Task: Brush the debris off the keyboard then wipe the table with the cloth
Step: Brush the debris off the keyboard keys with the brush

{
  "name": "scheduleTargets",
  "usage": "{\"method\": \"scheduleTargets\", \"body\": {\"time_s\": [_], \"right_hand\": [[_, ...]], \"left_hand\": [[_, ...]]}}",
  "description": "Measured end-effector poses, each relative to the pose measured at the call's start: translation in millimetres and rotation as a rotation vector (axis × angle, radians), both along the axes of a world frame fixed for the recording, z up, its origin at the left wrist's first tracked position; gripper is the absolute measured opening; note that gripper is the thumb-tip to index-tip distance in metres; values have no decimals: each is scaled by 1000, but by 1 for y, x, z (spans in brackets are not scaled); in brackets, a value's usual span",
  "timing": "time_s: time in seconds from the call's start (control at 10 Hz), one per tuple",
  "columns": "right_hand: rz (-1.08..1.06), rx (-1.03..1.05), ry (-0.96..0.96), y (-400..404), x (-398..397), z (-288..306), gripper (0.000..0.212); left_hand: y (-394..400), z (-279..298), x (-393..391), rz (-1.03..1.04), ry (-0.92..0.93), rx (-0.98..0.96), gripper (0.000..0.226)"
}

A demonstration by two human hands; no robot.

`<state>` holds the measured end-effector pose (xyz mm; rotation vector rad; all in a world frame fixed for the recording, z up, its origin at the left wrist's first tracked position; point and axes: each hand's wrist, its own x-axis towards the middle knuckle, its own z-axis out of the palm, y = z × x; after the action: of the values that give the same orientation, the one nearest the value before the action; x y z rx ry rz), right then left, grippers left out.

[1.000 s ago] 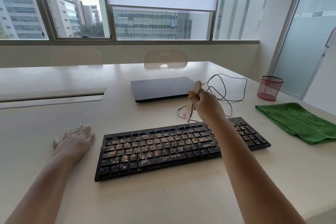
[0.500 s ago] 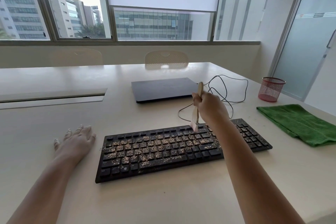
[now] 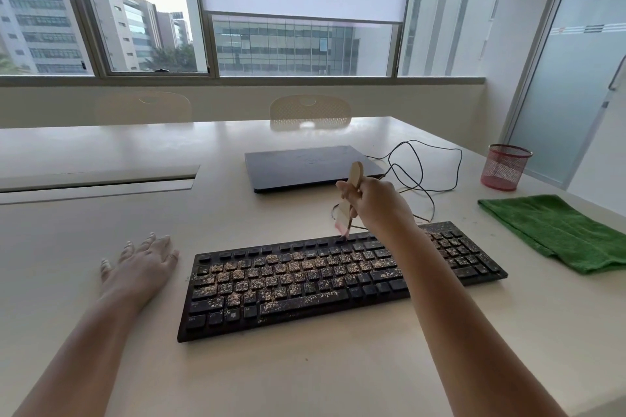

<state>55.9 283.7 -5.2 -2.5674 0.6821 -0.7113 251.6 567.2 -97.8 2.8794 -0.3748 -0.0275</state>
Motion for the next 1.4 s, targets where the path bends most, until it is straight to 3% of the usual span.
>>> {"method": "scheduleTargets", "body": {"time_s": [0.1, 0.3, 0.8, 1.0, 1.3, 1.4], "right_hand": [[-36, 27, -26, -4, -2, 4, 42], [148, 137, -38, 7, 2, 3, 30], [-1, 61, -14, -7, -3, 1, 36], [159, 93, 29, 1, -3, 4, 33], [-322, 37, 149, -47, -19, 2, 38], [-337, 64, 109, -49, -17, 2, 38]], "left_hand": [[0, 0, -1, 4, 0, 4, 54], [0, 2, -2, 1, -7, 1, 54], [-1, 2, -3, 1, -5, -1, 54], [-1, 3, -3, 0, -8, -5, 54], [-1, 1, -1, 2, -9, -6, 54], [-1, 1, -1, 3, -11, -11, 54]]}}
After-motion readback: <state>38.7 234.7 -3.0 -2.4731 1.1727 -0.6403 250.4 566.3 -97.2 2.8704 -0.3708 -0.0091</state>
